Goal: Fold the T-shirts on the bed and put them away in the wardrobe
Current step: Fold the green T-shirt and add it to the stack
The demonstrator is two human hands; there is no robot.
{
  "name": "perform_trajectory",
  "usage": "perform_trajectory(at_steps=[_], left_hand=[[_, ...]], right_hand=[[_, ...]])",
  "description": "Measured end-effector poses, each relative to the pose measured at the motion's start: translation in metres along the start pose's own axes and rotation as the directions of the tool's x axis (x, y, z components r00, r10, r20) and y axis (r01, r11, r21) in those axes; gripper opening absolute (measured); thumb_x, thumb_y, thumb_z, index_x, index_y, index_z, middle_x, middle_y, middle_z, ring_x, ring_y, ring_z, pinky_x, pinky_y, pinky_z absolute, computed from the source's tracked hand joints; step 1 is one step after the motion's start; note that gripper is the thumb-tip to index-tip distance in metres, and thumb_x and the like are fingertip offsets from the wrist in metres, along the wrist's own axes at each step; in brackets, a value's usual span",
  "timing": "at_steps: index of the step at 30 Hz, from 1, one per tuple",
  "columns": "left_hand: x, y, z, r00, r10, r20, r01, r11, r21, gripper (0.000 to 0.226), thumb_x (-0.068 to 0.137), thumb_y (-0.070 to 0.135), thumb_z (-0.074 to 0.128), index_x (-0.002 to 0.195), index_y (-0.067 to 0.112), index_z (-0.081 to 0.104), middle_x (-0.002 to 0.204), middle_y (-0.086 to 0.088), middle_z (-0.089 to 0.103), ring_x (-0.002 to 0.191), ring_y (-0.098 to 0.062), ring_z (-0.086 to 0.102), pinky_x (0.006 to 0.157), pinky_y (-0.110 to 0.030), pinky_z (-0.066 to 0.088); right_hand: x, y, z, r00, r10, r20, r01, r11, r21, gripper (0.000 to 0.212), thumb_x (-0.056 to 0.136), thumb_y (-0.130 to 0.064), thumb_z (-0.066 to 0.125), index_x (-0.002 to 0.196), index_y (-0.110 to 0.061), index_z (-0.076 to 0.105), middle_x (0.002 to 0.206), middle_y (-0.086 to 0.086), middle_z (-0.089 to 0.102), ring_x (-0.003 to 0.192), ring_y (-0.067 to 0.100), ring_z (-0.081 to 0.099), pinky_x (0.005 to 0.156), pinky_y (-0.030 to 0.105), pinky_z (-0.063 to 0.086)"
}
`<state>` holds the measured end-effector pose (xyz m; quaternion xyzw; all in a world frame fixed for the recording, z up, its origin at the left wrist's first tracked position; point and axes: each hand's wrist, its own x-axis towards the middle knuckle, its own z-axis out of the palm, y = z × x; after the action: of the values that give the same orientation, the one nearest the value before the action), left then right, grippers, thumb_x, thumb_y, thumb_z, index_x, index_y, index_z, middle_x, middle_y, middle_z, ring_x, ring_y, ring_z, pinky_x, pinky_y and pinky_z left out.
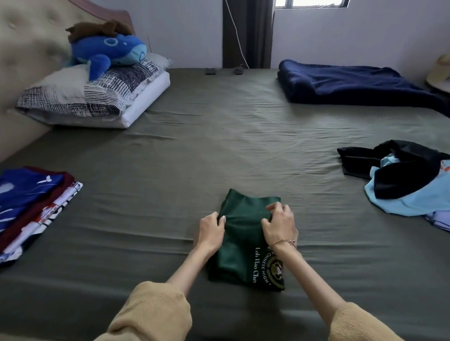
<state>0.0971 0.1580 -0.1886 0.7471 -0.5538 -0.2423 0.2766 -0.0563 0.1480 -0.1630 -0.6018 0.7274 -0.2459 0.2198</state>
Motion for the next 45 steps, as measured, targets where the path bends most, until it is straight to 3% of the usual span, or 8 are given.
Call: perform_trajectory(at_steps=[9, 13, 16, 25, 32, 35, 38, 45], left_hand=[[0.013, 0.012, -0.004, 0.954, -0.247, 0.168, 0.271, 0.953, -0.135, 0.052, 0.097, 0.039, 0.047, 0.132, 0.0, 0.046, 0.134, -0.018, 0.051, 0.126, -0.03, 0.046, 0.098, -0.03, 0.035], [0.024, 0.012, -0.013, 0.881, -0.261, 0.394, 0.42, 0.816, -0.398, 0.035, 0.084, 0.029, 0.066, 0.105, 0.001, 0.064, 0.089, -0.01, 0.071, 0.078, -0.021, 0.067, 0.067, -0.025, 0.056], [0.018, 0.014, -0.016, 0.834, -0.217, 0.507, 0.481, 0.736, -0.476, 0.008, 0.09, 0.009, 0.059, 0.091, 0.003, 0.065, 0.059, -0.001, 0.069, 0.049, -0.011, 0.065, 0.047, -0.018, 0.052], [0.028, 0.061, -0.059, 0.961, 0.022, 0.276, 0.191, 0.669, -0.719, 0.029, 0.094, 0.004, 0.052, 0.123, 0.0, 0.056, 0.111, -0.013, 0.062, 0.076, -0.012, 0.063, 0.055, -0.013, 0.052], [0.04, 0.076, -0.071, 0.996, 0.072, -0.061, -0.095, 0.734, -0.672, 0.029, 0.09, -0.008, 0.051, 0.118, -0.011, 0.056, 0.1, -0.005, 0.061, 0.084, -0.014, 0.057, 0.064, -0.008, 0.048], [0.033, 0.043, -0.043, 0.998, -0.009, -0.054, -0.028, 0.774, -0.632, 0.028, 0.088, -0.017, 0.048, 0.115, -0.019, 0.055, 0.105, -0.016, 0.06, 0.065, -0.004, 0.063, 0.065, -0.013, 0.053], [0.022, -0.002, -0.01, 0.999, -0.049, 0.01, 0.047, 0.877, -0.478, 0.033, 0.078, -0.019, 0.057, 0.105, -0.003, 0.068, 0.107, -0.022, 0.066, 0.094, -0.024, 0.067, 0.092, -0.042, 0.052], [-0.012, -0.031, -0.002, 1.0, -0.011, 0.026, 0.015, 0.99, -0.142, 0.022, 0.078, -0.006, 0.061, 0.083, 0.011, 0.076, 0.101, -0.007, 0.067, 0.101, -0.023, 0.058, 0.091, -0.028, 0.046]], right_hand=[[0.026, 0.025, 0.002, 0.912, 0.297, 0.282, -0.378, 0.876, 0.299, 0.065, 0.079, -0.04, 0.071, 0.124, 0.002, 0.049, 0.125, 0.017, 0.056, 0.11, 0.029, 0.054, 0.087, 0.033, 0.043], [0.032, 0.024, -0.005, 0.848, 0.298, 0.439, -0.506, 0.702, 0.5, 0.028, 0.076, -0.02, 0.075, 0.09, -0.001, 0.06, 0.08, 0.01, 0.062, 0.057, 0.018, 0.057, 0.044, 0.021, 0.042], [0.032, 0.02, -0.01, 0.827, 0.217, 0.519, -0.529, 0.613, 0.587, 0.01, 0.079, -0.007, 0.069, 0.083, -0.004, 0.061, 0.073, 0.009, 0.062, 0.058, 0.018, 0.058, 0.051, 0.023, 0.047], [0.043, -0.022, -0.06, 0.968, -0.035, 0.247, -0.19, 0.535, 0.823, 0.027, 0.082, 0.004, 0.062, 0.104, -0.01, 0.056, 0.087, 0.001, 0.063, 0.074, 0.01, 0.059, 0.051, 0.013, 0.047], [0.049, -0.028, -0.089, 0.971, -0.236, -0.037, 0.177, 0.606, 0.775, 0.035, 0.074, 0.017, 0.064, 0.104, 0.0, 0.062, 0.085, -0.002, 0.062, 0.064, -0.002, 0.061, 0.06, 0.01, 0.05], [0.041, 0.009, -0.067, 0.947, -0.322, -0.005, 0.257, 0.746, 0.614, 0.03, 0.069, 0.01, 0.072, 0.095, -0.003, 0.069, 0.082, 0.002, 0.066, 0.075, 0.003, 0.06, 0.071, 0.026, 0.05], [0.023, 0.048, -0.047, 0.927, -0.35, 0.134, 0.284, 0.889, 0.359, 0.035, 0.064, 0.002, 0.078, 0.098, -0.005, 0.073, 0.093, -0.001, 0.067, 0.094, 0.009, 0.056, 0.073, 0.012, 0.043], [-0.008, 0.075, -0.036, 0.847, -0.437, 0.303, 0.38, 0.896, 0.23, 0.046, 0.057, 0.012, 0.043, 0.074, -0.016, 0.076, 0.091, -0.016, 0.066, 0.088, -0.018, 0.053, 0.082, 0.006, 0.034]])
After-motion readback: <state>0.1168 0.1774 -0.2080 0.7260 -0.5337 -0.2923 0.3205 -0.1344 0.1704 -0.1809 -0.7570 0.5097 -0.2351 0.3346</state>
